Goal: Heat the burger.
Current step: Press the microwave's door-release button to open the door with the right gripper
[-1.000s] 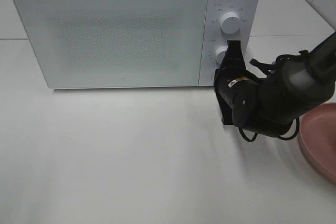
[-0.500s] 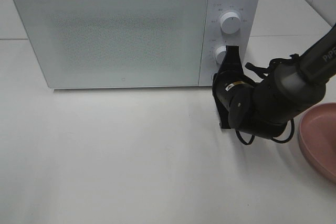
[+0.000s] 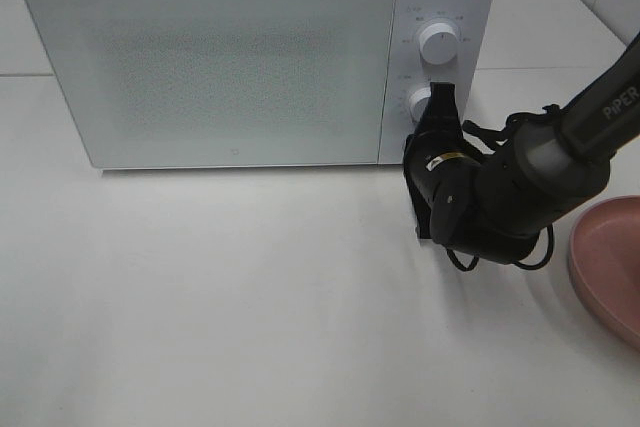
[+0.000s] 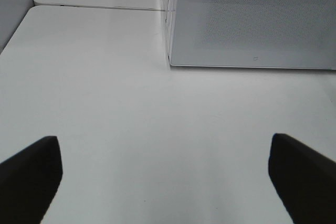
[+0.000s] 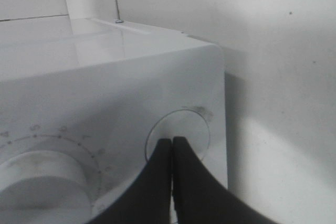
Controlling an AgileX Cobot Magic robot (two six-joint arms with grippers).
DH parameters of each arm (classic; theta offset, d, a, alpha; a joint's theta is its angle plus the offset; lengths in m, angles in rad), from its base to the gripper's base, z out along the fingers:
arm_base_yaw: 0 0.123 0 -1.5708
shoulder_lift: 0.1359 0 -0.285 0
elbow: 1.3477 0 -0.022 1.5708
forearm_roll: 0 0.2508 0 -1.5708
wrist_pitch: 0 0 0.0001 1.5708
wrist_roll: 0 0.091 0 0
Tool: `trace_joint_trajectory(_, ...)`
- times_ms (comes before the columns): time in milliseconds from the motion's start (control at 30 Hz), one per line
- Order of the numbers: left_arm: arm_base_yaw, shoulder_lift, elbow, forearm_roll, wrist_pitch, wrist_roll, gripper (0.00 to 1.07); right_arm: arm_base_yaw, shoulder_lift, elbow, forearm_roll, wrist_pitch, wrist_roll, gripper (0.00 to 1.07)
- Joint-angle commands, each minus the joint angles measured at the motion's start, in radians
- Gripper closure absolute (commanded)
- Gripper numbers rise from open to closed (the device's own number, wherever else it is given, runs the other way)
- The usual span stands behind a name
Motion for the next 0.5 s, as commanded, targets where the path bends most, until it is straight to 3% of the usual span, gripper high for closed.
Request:
trace_joint_trajectory(33,-0.002,-0.02,0.003,0.001,-0.008,0.001,0.06,-0.004,0.001,-0.007,0.003,-0.014,0.005,1.07)
trace_joint_trajectory(500,-0.002,-0.02,0.003,0.001,-0.008,0.001,0.06,-0.004,0.013,-0.042,0.022,-0.017,-0.003,1.07)
